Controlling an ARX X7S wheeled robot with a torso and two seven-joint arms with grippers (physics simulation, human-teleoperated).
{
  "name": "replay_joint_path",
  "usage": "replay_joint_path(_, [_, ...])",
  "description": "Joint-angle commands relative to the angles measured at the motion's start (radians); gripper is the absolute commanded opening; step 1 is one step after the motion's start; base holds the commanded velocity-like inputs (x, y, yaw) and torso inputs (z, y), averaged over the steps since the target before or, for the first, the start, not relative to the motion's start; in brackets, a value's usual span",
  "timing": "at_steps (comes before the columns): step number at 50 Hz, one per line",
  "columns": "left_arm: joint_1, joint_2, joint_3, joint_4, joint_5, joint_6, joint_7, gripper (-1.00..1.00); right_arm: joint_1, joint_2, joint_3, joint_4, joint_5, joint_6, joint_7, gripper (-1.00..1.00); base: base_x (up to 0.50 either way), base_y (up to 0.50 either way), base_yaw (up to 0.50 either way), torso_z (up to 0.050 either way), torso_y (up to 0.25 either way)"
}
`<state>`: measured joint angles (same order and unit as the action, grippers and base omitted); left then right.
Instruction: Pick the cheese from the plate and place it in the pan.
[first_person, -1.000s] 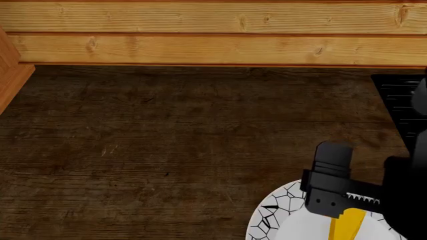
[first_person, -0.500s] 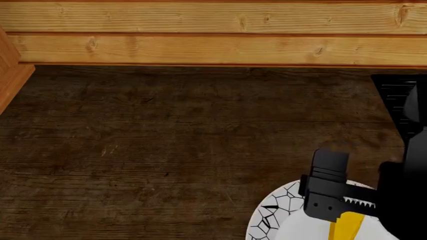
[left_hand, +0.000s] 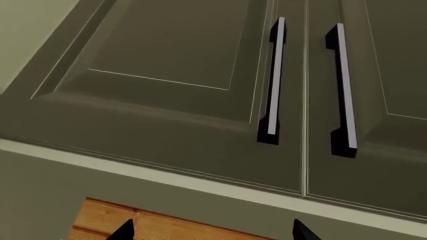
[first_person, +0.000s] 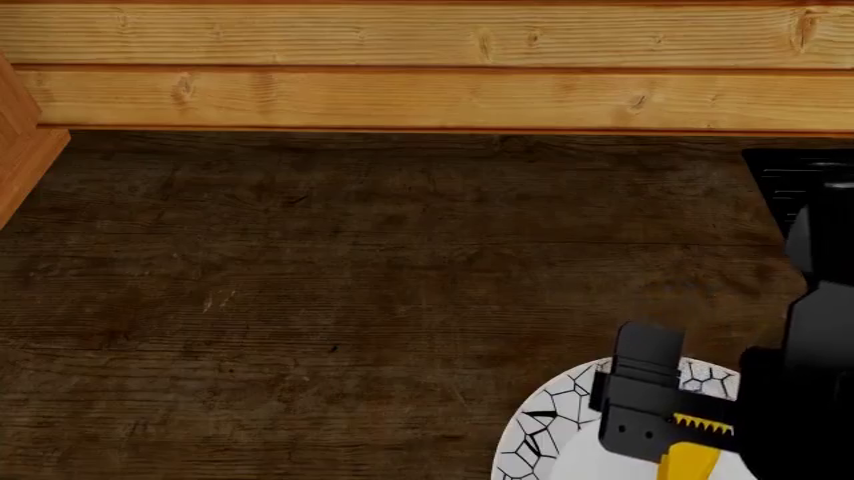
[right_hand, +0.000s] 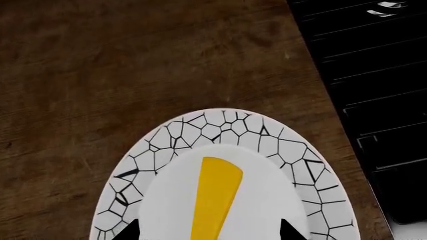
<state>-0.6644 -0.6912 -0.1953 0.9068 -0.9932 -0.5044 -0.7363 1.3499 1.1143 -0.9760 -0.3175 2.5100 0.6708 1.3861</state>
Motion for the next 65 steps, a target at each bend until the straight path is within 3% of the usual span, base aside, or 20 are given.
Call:
replay_joint_path(1, [0.012, -0.004, -0.003, 0.001, 0.000, 0.005, 0.000, 1.00, -0.018, -0.007, -0.011, 0.012, -0.017, -0.004, -0.023, 1.00, 0.00, 0.00, 0.00, 0.000, 0.000])
replay_joint_path(65, [0.016, -0.018, 0.011, -0.013, 0.005, 0.017, -0.006, 1.00, -0.024, -0.092, -0.066, 0.174, -0.125, 0.061, -0.135, 1.00, 0.00, 0.00, 0.00, 0.000, 0.000])
